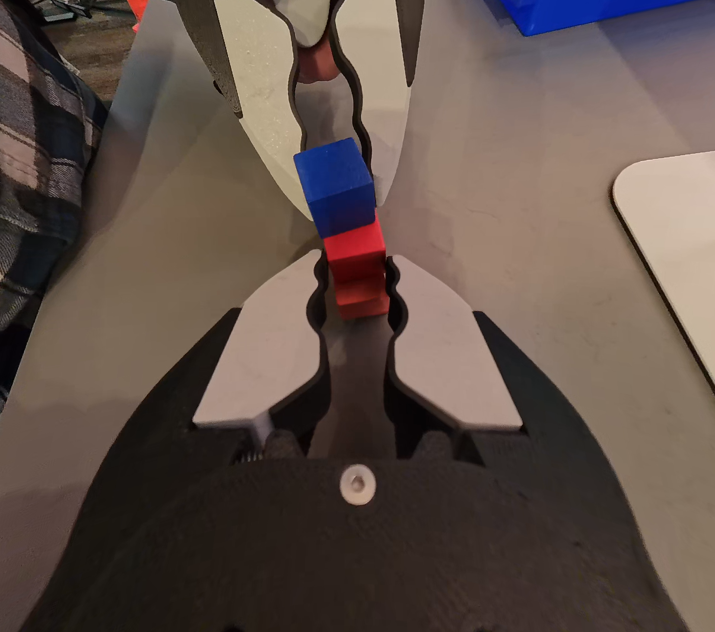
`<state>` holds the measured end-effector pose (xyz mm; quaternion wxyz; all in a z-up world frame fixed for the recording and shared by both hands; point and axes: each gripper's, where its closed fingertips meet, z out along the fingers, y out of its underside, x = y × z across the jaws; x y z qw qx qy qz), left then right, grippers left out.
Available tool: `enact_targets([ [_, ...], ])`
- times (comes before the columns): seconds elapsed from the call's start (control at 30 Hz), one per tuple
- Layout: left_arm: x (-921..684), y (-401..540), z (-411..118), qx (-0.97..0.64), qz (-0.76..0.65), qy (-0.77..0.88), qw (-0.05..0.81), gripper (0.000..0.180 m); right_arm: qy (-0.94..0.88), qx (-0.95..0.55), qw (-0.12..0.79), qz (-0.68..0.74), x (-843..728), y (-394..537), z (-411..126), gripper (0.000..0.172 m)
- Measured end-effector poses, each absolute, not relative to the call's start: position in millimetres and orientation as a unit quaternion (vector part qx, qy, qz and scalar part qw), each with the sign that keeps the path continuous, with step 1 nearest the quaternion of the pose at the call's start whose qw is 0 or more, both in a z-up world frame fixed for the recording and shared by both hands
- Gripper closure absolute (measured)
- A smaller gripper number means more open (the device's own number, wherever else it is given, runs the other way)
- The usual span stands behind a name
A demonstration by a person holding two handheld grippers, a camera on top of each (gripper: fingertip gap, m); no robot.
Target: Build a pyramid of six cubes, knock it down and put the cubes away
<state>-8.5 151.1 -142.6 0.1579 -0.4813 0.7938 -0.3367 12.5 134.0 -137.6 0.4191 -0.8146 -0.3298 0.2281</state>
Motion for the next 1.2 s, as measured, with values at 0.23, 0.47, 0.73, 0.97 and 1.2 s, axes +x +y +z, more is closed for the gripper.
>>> enact_targets([
  [0.23,-9.8,150.7,-145.7,-0.480,-0.330,0.798,0.153,0.150,-0.332,-0.819,0.409,0.227,10.7,134.4,-140.6,0.138],
  [0.47,-13.9,153.3,-144.8,-0.488,-0.331,0.794,0.150,0.139,-0.321,-0.817,0.417,0.236,12.8,133.4,-136.4,0.131],
  [0.73,-26.4,163.2,-148.2,-0.507,-0.324,0.785,0.149,0.140,-0.311,-0.826,0.410,0.230,20.4,128.8,-138.8,0.142],
  [0.97,-28.9,166.0,-150.6,-0.518,-0.319,0.780,0.149,0.141,-0.307,-0.829,0.411,0.224,23.6,131.5,-138.6,0.146],
  [1.2,-31.1,168.6,-154.6,-0.526,-0.316,0.776,0.147,0.147,-0.301,-0.833,0.405,0.226,34.7,118.8,-138.9,0.156],
])
